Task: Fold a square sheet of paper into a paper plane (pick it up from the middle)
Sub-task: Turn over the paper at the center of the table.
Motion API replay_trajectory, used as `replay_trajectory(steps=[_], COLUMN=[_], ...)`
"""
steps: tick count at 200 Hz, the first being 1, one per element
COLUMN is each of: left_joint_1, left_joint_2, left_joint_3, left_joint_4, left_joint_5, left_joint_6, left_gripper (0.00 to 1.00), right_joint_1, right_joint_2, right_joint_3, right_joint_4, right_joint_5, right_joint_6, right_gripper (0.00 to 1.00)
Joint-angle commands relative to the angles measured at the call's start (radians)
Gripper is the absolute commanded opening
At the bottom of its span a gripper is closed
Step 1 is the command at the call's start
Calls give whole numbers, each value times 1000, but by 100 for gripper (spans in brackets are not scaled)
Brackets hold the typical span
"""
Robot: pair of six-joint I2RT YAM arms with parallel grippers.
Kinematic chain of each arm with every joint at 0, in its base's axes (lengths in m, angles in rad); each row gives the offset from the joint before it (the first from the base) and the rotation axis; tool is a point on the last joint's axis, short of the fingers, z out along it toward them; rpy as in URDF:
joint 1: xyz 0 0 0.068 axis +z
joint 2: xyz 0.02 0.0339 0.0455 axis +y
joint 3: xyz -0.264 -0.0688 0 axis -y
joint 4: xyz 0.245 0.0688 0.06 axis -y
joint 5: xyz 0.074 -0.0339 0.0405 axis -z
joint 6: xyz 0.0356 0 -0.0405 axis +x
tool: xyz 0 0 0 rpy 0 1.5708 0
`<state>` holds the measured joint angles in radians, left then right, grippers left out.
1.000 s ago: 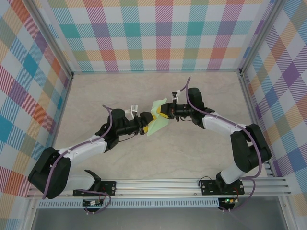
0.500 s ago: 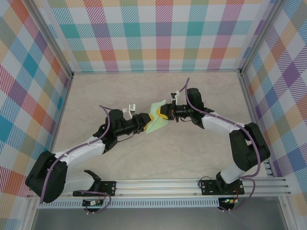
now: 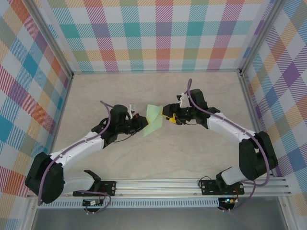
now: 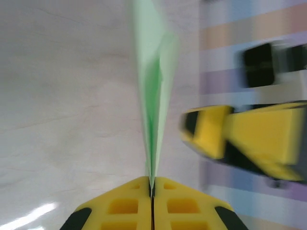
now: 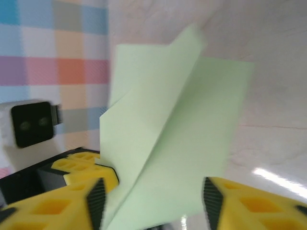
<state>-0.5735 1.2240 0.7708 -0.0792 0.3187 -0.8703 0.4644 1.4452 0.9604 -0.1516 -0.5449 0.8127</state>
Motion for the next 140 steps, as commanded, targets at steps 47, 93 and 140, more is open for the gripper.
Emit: replay_trajectory(steps=[47,93,140], left_joint_1=[-117,-191,-235], left_joint_2=[219,438,605], left_joint_3=[419,525,555], left_joint_4=[-905,-1002,-866], left_joint_5=[-842,-1008,-853], left_joint_6=[344,282,271], left_gripper=[8,9,15], right_joint_1=[-5,-6,-6], right_joint_2=[-146,-170,-189], right_joint_3=[-60,-104,-133], right_joint_4=[-288,-303,-326], right_joint_5=[413,456,501], right_joint_6=[-114,-90,-67], right_gripper=[84,85,85])
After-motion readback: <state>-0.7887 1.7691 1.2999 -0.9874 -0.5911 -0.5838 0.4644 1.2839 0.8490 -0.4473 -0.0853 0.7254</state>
